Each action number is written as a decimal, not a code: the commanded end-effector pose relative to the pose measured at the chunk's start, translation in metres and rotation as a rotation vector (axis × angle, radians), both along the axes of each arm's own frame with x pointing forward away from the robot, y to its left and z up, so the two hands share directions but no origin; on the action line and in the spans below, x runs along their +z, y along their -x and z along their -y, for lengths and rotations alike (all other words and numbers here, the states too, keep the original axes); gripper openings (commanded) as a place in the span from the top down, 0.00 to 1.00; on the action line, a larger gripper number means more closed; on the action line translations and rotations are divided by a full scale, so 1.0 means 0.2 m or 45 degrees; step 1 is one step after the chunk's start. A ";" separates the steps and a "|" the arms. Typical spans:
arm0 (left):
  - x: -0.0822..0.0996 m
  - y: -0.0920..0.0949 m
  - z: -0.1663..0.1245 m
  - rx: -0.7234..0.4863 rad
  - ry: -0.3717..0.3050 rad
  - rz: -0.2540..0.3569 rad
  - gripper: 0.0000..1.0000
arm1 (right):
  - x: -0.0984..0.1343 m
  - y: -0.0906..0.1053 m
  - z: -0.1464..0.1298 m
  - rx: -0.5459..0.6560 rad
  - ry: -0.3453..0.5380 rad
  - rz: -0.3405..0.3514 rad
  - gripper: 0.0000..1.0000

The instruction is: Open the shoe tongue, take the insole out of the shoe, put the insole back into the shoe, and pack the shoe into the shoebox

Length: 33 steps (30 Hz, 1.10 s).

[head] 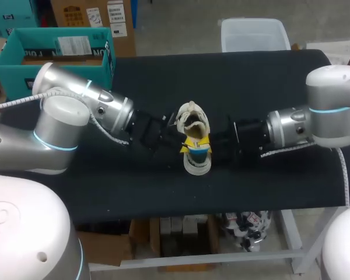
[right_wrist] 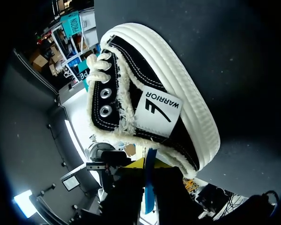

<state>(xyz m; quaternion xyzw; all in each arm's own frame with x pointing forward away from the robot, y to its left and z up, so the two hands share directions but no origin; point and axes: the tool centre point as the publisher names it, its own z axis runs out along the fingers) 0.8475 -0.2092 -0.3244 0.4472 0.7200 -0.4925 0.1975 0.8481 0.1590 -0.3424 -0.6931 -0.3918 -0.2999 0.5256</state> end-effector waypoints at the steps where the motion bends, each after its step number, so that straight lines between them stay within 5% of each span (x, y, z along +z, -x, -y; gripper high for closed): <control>1: -0.03 0.00 0.02 -0.009 -0.015 -0.005 1.00 | 0.00 -0.01 0.02 -0.011 0.000 -0.001 1.00; 21: -0.13 -0.13 0.04 -0.001 -0.049 -0.080 1.00 | -0.06 -0.12 0.02 -0.024 0.000 -0.023 1.00; 22: -0.13 -0.12 0.04 -0.003 -0.050 -0.080 1.00 | -0.05 -0.11 0.03 -0.030 0.002 -0.019 0.79; 25: -0.12 -0.11 0.03 -0.005 -0.048 -0.075 1.00 | -0.02 -0.08 0.04 -0.043 0.008 -0.008 0.50; 26: -0.12 -0.11 0.03 -0.006 -0.047 -0.072 1.00 | -0.01 -0.07 0.05 -0.044 0.010 -0.007 0.33; 31: -0.09 -0.09 0.03 -0.001 -0.040 -0.057 1.00 | 0.03 -0.01 0.05 -0.045 0.023 0.002 0.33; 33: -0.09 -0.08 0.03 0.004 -0.036 -0.052 1.00 | 0.04 0.00 0.05 -0.043 0.022 0.004 0.42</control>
